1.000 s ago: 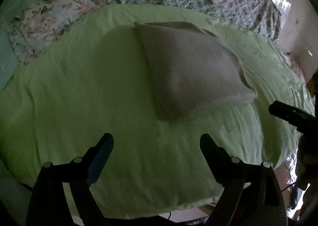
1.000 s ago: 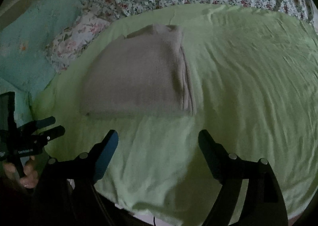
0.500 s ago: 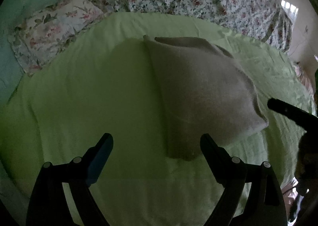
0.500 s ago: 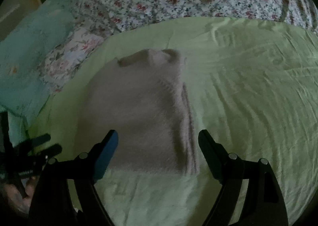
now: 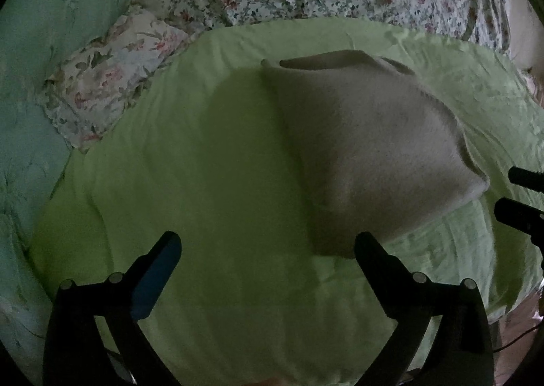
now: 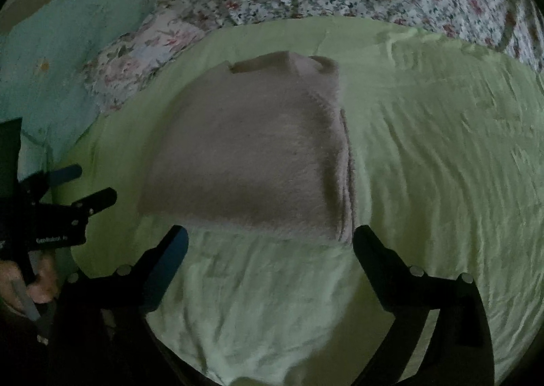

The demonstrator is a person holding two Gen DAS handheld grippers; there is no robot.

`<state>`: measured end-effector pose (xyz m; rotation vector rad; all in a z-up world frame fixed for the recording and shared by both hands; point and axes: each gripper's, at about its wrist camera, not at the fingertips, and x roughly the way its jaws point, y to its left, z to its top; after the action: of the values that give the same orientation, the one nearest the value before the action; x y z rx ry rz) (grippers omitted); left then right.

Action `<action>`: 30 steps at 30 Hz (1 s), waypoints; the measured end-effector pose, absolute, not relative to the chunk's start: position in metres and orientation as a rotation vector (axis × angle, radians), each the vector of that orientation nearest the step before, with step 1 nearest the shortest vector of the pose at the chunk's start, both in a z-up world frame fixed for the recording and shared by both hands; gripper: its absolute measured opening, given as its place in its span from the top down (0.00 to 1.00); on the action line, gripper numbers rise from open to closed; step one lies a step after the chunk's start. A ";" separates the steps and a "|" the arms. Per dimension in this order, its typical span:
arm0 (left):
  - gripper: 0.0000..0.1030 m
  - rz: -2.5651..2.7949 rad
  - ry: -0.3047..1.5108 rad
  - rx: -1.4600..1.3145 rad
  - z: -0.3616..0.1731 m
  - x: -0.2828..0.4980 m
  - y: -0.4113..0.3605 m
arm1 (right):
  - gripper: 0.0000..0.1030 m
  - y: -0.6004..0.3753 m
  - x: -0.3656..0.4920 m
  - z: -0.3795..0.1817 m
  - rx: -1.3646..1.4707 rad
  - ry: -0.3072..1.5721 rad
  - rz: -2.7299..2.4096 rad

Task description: Fold small clothes

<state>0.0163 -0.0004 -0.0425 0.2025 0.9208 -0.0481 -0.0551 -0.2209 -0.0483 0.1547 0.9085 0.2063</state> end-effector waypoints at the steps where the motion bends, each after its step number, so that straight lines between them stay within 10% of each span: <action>1: 0.01 -0.051 0.920 0.206 -0.042 0.017 -0.001 | 0.05 -0.220 -0.055 -0.048 0.145 0.908 0.206; 30: 0.01 -0.065 0.916 0.207 -0.050 0.055 -0.011 | 0.01 -0.220 -0.013 -0.055 0.117 0.947 0.214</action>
<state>0.0549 -0.0112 -0.0504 0.2069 0.9160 -0.0653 -0.0126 -0.2205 -0.0552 0.1165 0.9474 0.2139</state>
